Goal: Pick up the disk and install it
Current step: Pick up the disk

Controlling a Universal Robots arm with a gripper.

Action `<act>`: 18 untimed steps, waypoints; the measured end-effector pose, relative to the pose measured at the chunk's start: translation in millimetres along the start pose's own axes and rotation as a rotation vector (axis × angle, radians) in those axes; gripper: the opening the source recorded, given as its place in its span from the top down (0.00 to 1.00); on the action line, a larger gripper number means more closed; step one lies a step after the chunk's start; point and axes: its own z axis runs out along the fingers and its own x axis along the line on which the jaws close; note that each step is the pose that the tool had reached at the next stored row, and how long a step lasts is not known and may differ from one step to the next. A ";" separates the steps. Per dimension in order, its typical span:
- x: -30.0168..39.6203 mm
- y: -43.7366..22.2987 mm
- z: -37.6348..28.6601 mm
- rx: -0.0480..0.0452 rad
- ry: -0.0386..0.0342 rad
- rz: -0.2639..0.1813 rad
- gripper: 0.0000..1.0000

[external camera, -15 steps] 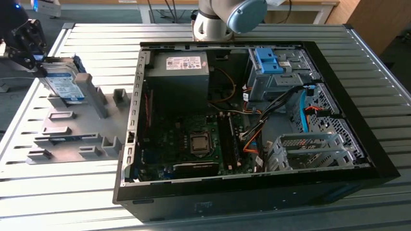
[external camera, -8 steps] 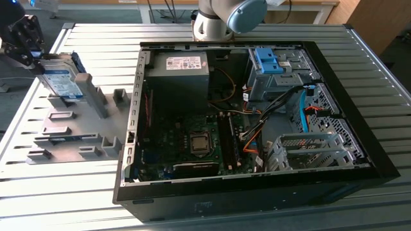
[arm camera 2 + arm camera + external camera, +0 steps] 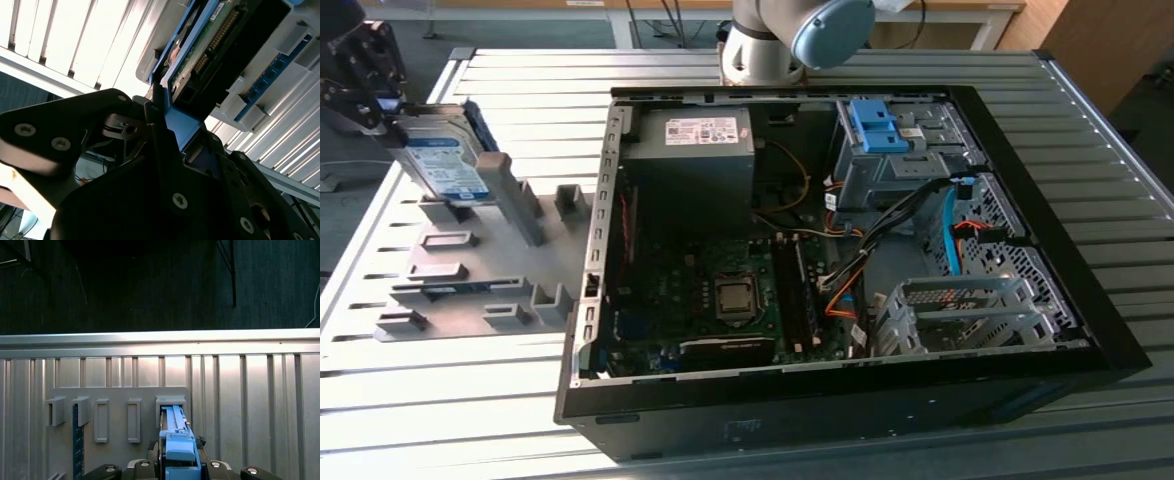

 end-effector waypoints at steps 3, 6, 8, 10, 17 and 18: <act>0.0 0.0 -3.7 0.0000 0.0002 0.000 0.64; 0.1 0.0 -7.6 0.0000 0.0002 0.000 0.64; 0.2 0.1 -10.5 -0.0001 0.0003 0.000 0.64; 0.2 0.1 -13.6 0.0000 0.0004 0.000 0.64; 0.4 0.2 -25.8 0.0000 0.0010 0.000 0.64; 0.4 0.2 -27.5 0.0000 0.0011 0.000 0.64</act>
